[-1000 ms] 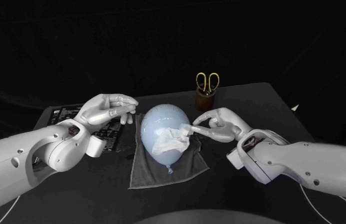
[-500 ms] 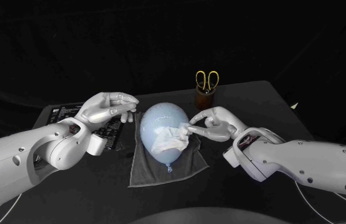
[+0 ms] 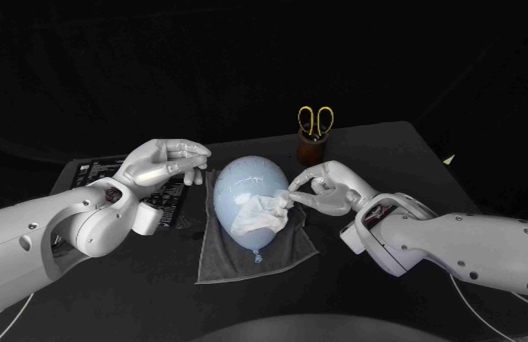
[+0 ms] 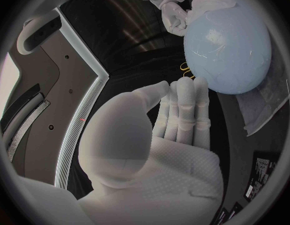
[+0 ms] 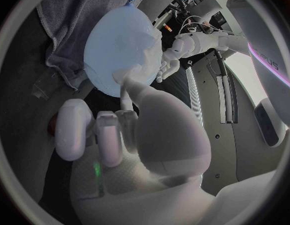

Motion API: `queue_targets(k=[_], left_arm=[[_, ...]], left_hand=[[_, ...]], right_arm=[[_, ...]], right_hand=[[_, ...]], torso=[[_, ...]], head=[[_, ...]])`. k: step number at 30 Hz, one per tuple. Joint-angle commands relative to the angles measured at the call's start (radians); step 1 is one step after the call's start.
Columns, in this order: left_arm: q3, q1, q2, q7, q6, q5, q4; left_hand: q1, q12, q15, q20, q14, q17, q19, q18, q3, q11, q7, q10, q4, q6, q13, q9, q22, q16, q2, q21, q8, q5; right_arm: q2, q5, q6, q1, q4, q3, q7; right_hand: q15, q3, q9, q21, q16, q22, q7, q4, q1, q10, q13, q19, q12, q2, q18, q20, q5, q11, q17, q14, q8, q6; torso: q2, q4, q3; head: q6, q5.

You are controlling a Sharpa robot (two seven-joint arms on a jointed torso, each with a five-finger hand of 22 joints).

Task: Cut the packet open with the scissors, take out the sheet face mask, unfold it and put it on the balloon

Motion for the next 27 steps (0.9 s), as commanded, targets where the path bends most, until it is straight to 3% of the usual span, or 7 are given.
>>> queue_targets(k=[1,6,17,23,27], left_arm=[[0.001,-0.001,0.002,0.009,-0.001,0.006,0.0],[0.001,-0.001,0.003,0.009,-0.001,0.006,-0.001],[0.001,-0.001,0.003,0.009,0.0,0.006,-0.003],[0.001,-0.001,0.005,0.009,0.002,0.006,-0.005],[0.001,-0.002,0.006,0.008,0.002,0.006,-0.006]], left_hand=[[0.009,-0.005,0.001,0.0,-0.003,-0.001,-0.004,0.011,-0.008,0.001,0.007,0.008,0.0,0.001,-0.001,-0.002,-0.001,-0.004,0.002,-0.006,-0.004,0.001],[0.01,-0.006,0.002,0.0,-0.002,-0.002,-0.004,0.011,-0.008,0.001,0.008,0.008,-0.001,0.0,-0.003,-0.002,-0.001,-0.004,0.002,-0.006,-0.005,0.001],[0.012,-0.007,0.002,0.0,-0.002,-0.002,-0.003,0.011,-0.008,0.002,0.009,0.008,-0.001,-0.001,-0.004,-0.003,-0.001,-0.005,0.003,-0.006,-0.005,0.001],[0.012,-0.008,0.002,0.001,-0.001,-0.003,-0.003,0.011,-0.008,0.002,0.009,0.008,-0.001,-0.001,-0.005,-0.004,-0.001,-0.006,0.004,-0.006,-0.006,0.001],[0.012,-0.008,0.002,0.001,-0.001,-0.003,-0.003,0.011,-0.008,0.002,0.009,0.008,-0.001,-0.001,-0.005,-0.004,-0.001,-0.006,0.004,-0.006,-0.006,0.001]], right_arm=[[-0.001,-0.031,-0.023,-0.001,0.005,0.0,0.052],[-0.003,-0.031,-0.054,-0.001,0.011,0.0,0.09],[-0.027,-0.004,-0.117,-0.001,0.044,0.001,0.153],[-0.047,0.003,-0.129,0.0,0.071,0.004,0.162],[-0.061,-0.008,-0.103,0.003,0.075,0.006,0.119]], right_hand=[[-0.007,0.019,0.009,0.009,0.004,0.19,0.002,-0.009,0.009,0.093,0.247,0.012,0.021,0.006,-0.005,-0.007,-0.004,-0.004,0.263,0.104,0.011,0.008],[-0.008,0.068,0.026,0.027,0.004,0.195,0.002,-0.036,-0.017,0.104,0.263,0.018,0.038,-0.003,-0.009,-0.009,-0.006,-0.005,0.263,0.104,0.036,0.004],[-0.012,0.123,0.051,0.036,0.004,0.197,-0.004,-0.053,-0.05,0.104,0.263,0.02,0.038,0.0,-0.01,-0.013,-0.007,-0.01,0.263,0.104,0.068,0.002],[-0.013,0.152,0.07,0.04,0.004,0.197,-0.006,-0.065,-0.068,0.104,0.263,0.021,0.038,-0.002,-0.011,-0.014,-0.007,-0.011,0.263,0.104,0.086,-0.005],[-0.013,0.169,0.087,0.017,0.004,0.191,-0.005,-0.071,-0.088,0.099,0.256,0.012,0.029,-0.004,-0.006,-0.015,-0.007,-0.011,0.263,0.104,0.097,-0.02]], torso=[[0.0,0.0002,0.0],[0.001,0.0001,0.0002],[0.0,-0.0003,-0.0001],[-0.001,-0.001,0.0002],[0.0,-0.0004,-0.0001]], head=[[-0.001,0.0],[-0.003,-0.001],[-0.005,-0.004],[-0.005,-0.004],[-0.004,-0.006]])
